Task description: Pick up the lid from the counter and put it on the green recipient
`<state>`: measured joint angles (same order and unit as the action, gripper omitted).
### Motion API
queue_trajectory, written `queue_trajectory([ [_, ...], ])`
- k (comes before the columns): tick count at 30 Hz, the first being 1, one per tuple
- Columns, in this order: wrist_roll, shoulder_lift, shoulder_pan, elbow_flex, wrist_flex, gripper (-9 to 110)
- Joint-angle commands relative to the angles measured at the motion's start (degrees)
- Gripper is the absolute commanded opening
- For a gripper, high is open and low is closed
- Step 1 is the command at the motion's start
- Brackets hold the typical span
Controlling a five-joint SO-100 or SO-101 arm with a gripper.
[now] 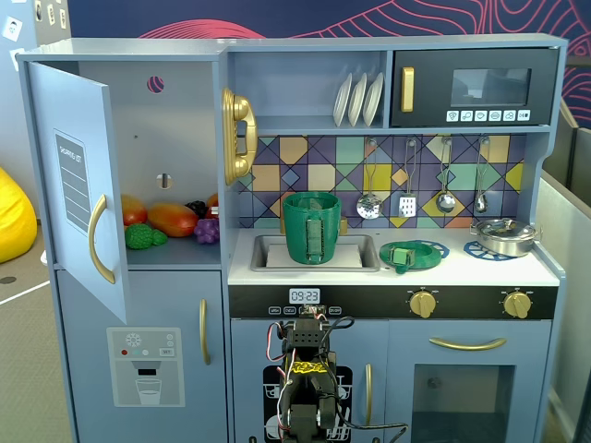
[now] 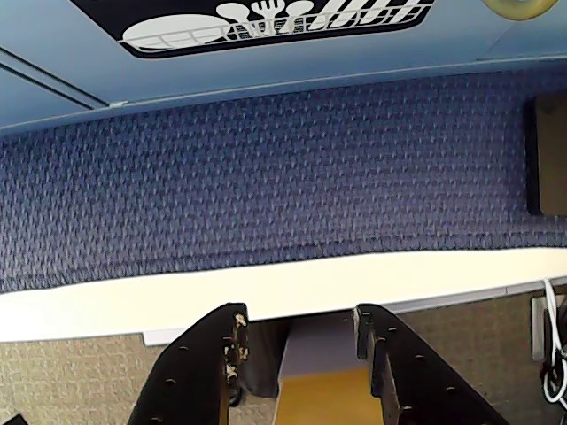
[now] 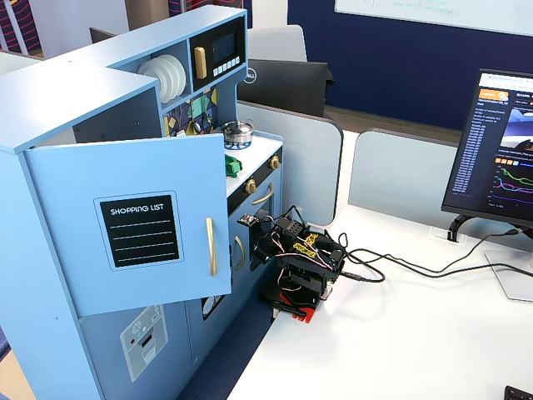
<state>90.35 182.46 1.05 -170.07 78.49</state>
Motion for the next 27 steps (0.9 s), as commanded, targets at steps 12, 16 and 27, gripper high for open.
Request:
queue_trajectory([
  [12, -3.8, -0.3, 1.1, -1.7, 9.3, 0],
  [16, -3.9, -0.3, 1.1, -1.7, 9.3, 0],
  [27, -1.3, -9.4, 9.8, 13.6, -16.1, 0],
])
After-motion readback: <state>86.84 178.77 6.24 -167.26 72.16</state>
